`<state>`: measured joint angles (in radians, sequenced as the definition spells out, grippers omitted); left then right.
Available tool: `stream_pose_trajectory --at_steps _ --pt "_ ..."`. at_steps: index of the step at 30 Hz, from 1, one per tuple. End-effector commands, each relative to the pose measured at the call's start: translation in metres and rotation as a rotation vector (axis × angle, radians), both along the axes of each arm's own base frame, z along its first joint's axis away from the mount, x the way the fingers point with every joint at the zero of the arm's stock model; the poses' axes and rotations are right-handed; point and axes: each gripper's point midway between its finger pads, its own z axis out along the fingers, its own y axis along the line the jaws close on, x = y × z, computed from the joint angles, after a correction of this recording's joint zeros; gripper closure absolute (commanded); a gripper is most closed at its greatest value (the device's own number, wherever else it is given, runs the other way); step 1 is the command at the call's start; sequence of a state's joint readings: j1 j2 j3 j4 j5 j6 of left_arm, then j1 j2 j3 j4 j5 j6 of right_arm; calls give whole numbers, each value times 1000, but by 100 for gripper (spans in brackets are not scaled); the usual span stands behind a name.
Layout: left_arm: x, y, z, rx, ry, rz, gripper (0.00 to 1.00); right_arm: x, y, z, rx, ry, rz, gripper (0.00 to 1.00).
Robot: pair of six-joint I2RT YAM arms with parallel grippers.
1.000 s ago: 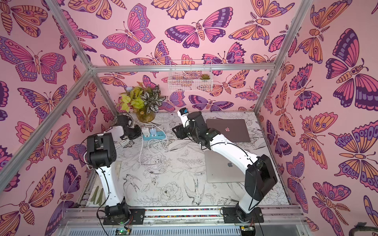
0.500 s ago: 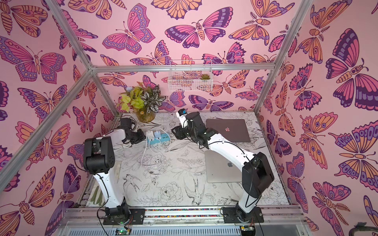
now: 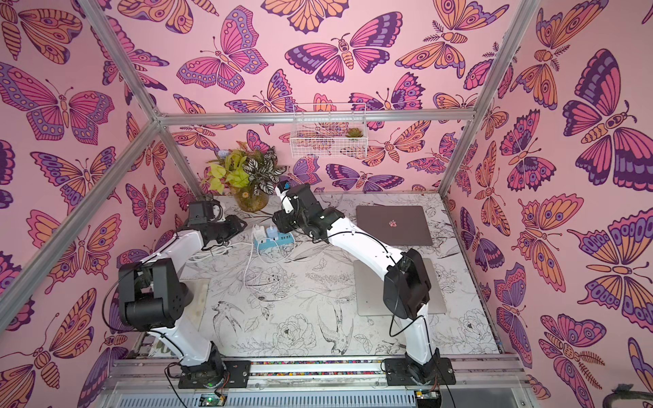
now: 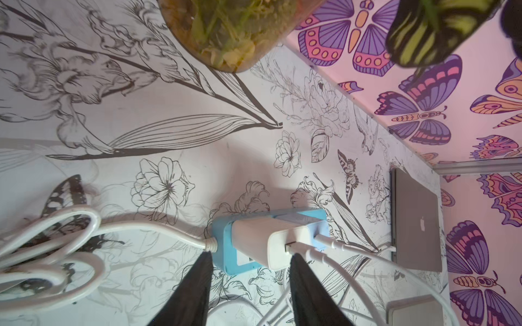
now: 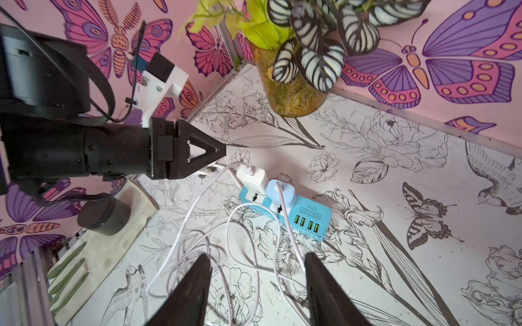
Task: Unplug the laptop charger
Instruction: Remove the plug from the socket.
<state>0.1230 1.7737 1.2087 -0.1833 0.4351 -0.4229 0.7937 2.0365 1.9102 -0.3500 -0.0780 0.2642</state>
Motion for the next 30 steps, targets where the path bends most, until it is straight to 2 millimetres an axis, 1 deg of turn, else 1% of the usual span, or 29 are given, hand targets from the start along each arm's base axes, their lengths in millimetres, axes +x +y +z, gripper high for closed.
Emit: stream_pose_trajectory --at_steps 1,9,12,14,19,22,27,30 --pt "1 -12 -17 -28 13 -67 51 4 6 -3 -16 18 -16 45" --pt "10 -21 -29 -60 15 -109 50 9 19 -12 -25 29 -5 45" --pt "9 -21 -32 -57 22 -108 51 10 21 -12 -24 28 -8 45" --pt "7 -18 -36 -44 30 -98 52 12 24 -16 -25 40 -6 45" --pt "2 -19 -47 -42 55 -105 56 9 43 -27 -44 73 23 42" --pt "0 -20 -53 -39 65 -113 57 10 53 -29 -48 68 17 40" --pt "-2 -21 -57 -42 70 -124 57 16 68 -37 -22 89 -4 39" --pt "-3 -23 -58 -47 74 -130 58 13 79 -44 -13 95 4 37"
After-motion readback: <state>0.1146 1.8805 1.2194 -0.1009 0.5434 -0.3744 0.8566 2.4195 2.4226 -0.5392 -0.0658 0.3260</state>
